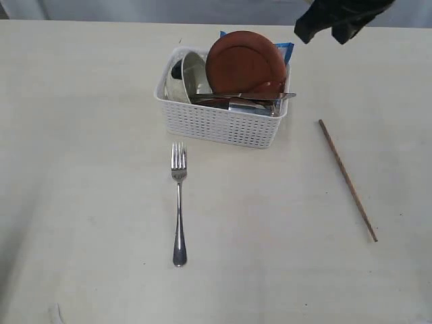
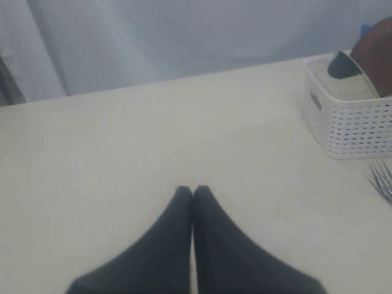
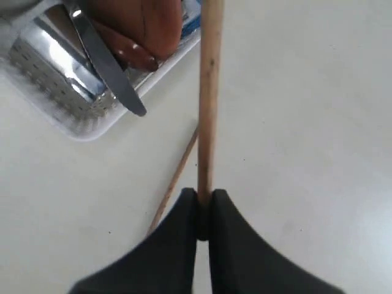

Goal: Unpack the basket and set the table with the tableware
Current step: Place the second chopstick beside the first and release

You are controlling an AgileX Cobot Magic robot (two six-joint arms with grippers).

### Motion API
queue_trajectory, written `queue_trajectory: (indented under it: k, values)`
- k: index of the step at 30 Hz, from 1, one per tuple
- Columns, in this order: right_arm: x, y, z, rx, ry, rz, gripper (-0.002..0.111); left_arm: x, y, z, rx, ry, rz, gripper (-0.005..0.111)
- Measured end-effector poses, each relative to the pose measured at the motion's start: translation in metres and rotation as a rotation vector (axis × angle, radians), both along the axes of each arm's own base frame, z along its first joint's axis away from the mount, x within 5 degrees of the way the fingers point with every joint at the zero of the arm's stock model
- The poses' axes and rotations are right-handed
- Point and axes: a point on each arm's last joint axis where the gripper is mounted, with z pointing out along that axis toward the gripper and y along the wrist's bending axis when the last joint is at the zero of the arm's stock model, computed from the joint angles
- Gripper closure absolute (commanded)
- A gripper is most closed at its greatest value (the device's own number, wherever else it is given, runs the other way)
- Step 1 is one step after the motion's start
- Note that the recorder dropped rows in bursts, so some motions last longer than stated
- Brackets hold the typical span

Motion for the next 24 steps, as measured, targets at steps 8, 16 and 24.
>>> queue_trajectory:
  k: [8, 16, 24]
  values:
    - [-0.024, -0.031, -0.019, -0.017, 0.034, -0.205, 0.109, 0.000, 0.000, 0.000, 0.000, 0.000, 0.000, 0.107]
    - [-0.054, -0.087, -0.098, -0.054, 0.359, -0.391, 0.109, 0.000, 0.000, 0.000, 0.000, 0.000, 0.000, 0.107]
    - [-0.082, -0.091, -0.153, -0.040, 0.477, -0.319, 0.109, 0.000, 0.000, 0.000, 0.000, 0.000, 0.000, 0.107]
